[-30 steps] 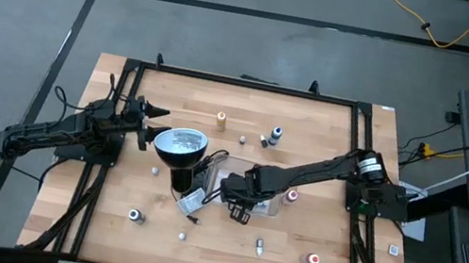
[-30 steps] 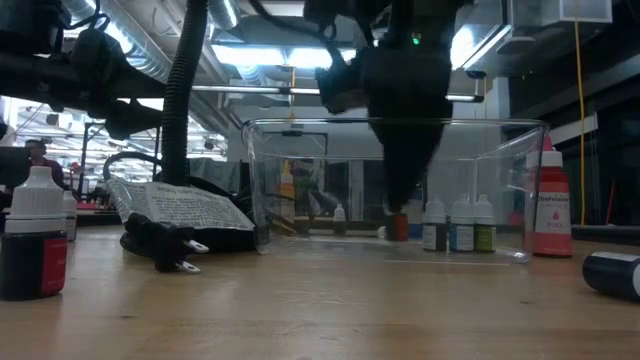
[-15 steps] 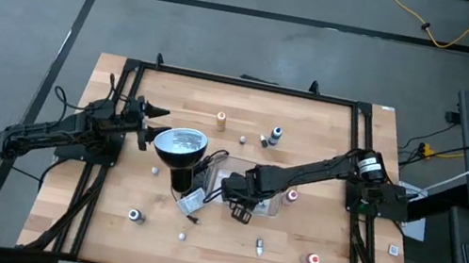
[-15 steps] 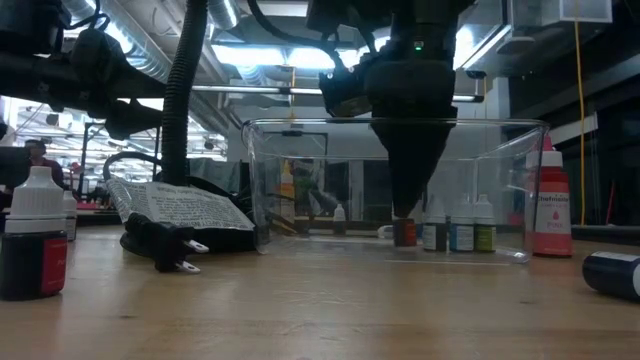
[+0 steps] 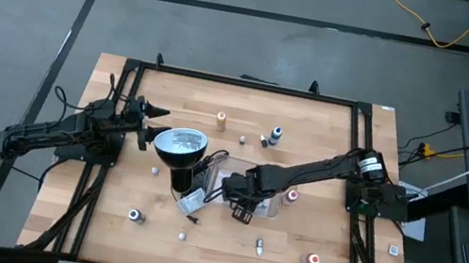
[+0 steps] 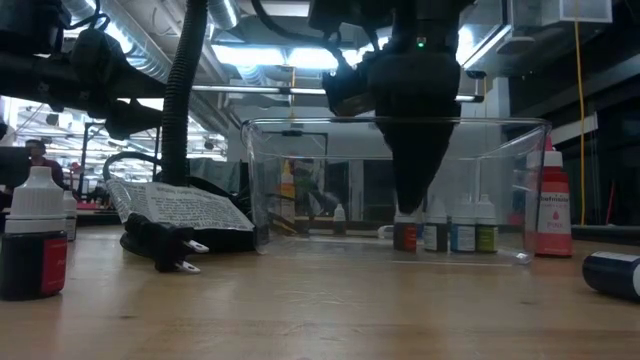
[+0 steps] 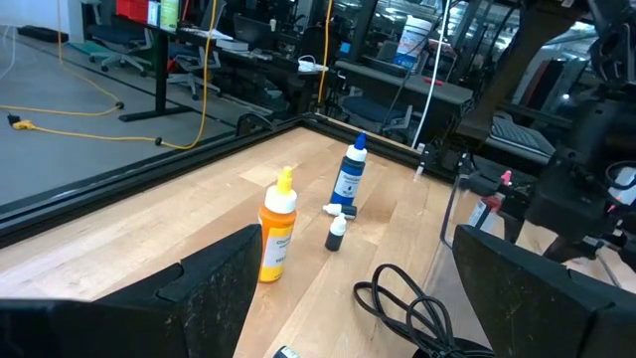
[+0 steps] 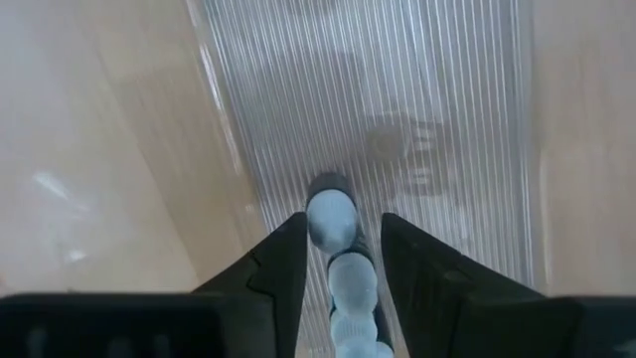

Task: Pick & Place food coloring
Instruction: Put the small red food coloring bottle into the transparent bin, then put the small black food coloring bottle into the transparent bin

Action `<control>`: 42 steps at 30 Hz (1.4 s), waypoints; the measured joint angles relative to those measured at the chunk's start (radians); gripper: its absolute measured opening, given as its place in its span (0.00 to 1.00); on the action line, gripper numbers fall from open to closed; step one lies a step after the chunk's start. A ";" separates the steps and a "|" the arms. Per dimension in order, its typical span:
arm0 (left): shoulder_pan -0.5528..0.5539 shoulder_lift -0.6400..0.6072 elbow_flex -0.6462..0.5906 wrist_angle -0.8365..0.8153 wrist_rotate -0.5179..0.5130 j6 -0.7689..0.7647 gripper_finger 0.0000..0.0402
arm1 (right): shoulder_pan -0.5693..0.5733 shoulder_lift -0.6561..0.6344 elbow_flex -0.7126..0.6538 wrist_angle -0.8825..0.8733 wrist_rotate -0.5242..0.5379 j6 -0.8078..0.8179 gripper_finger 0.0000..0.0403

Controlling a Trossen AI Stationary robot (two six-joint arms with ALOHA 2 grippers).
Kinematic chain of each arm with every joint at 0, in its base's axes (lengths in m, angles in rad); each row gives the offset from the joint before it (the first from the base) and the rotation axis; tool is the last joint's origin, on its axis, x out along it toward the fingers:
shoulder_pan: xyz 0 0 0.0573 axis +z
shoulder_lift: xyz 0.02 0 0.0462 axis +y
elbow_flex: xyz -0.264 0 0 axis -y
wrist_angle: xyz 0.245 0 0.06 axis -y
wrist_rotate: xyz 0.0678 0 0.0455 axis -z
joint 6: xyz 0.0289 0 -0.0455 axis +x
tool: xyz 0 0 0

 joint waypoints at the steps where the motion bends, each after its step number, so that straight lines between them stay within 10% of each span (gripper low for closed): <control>1: 0.000 0.000 0.000 0.000 0.000 0.000 0.80 | -0.003 -0.007 0.000 0.000 -0.001 0.002 0.33; 19: 0.000 0.007 0.000 0.001 0.000 0.001 0.80 | -0.052 -0.092 0.187 -0.215 0.039 -0.047 0.34; 32: 0.000 0.010 0.000 0.000 0.000 0.000 0.80 | -0.134 -0.135 0.321 -0.267 0.062 -0.078 0.73; 42: 0.000 0.010 0.000 0.000 0.000 0.001 0.80 | -0.325 -0.126 0.357 -0.205 0.088 -0.135 0.78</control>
